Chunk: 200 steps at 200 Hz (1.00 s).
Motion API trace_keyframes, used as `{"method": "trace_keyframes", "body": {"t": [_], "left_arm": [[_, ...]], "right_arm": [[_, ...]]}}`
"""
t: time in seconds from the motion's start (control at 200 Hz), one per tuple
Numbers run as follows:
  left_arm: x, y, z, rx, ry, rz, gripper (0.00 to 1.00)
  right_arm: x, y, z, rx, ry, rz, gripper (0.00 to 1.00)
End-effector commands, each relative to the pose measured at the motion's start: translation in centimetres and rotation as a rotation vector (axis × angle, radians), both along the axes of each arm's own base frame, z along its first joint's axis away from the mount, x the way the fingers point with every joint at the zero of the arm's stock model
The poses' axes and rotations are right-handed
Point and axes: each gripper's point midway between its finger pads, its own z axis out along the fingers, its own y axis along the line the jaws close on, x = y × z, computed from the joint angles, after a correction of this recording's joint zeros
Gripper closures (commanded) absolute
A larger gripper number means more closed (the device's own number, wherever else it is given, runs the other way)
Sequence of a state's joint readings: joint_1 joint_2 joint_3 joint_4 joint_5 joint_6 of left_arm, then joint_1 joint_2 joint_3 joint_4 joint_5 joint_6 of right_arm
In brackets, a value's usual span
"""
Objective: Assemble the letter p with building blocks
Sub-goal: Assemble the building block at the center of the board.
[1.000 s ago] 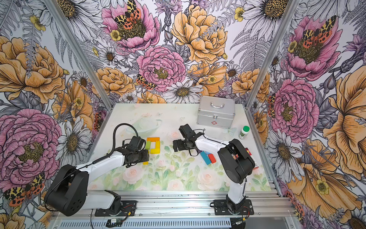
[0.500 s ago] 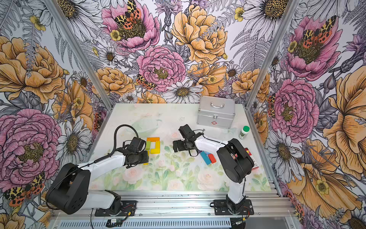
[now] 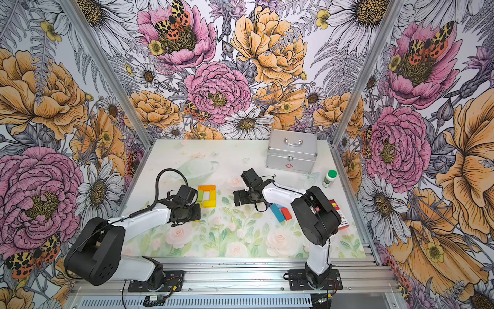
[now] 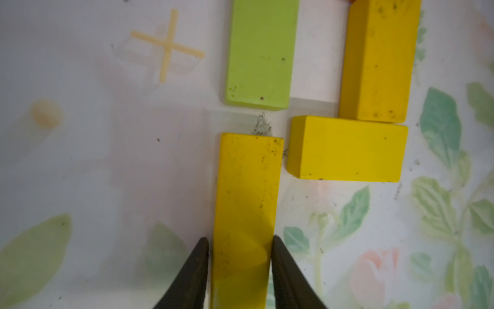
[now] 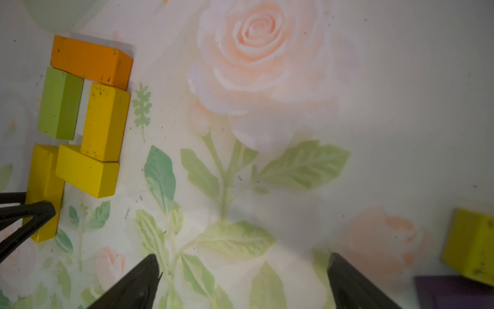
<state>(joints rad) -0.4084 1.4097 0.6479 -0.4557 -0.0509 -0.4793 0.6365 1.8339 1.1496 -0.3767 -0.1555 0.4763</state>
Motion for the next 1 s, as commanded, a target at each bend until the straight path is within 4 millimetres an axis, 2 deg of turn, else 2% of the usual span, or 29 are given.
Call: {"method": "trace_keyframes", "body": {"t": [0.0, 0.47, 0.866, 0.996], "left_arm": [[0.5, -0.6, 0.0, -0.021, 0.000, -0.020, 0.61], [1.3, -0.9, -0.4, -0.014, 0.016, -0.034, 0.63], [1.5, -0.4, -0.5, -0.005, 0.013, -0.016, 0.63], [1.6, 0.0, 0.0, 0.002, -0.009, 0.001, 0.57]], "right_arm": [[0.5, 0.7, 0.3, 0.012, -0.014, 0.020, 0.01], [0.5, 0.9, 0.0, 0.014, -0.003, 0.022, 0.00], [0.3, 0.9, -0.6, 0.009, 0.010, 0.025, 0.01], [0.2, 0.9, -0.6, 0.011, 0.012, 0.027, 0.01]]}}
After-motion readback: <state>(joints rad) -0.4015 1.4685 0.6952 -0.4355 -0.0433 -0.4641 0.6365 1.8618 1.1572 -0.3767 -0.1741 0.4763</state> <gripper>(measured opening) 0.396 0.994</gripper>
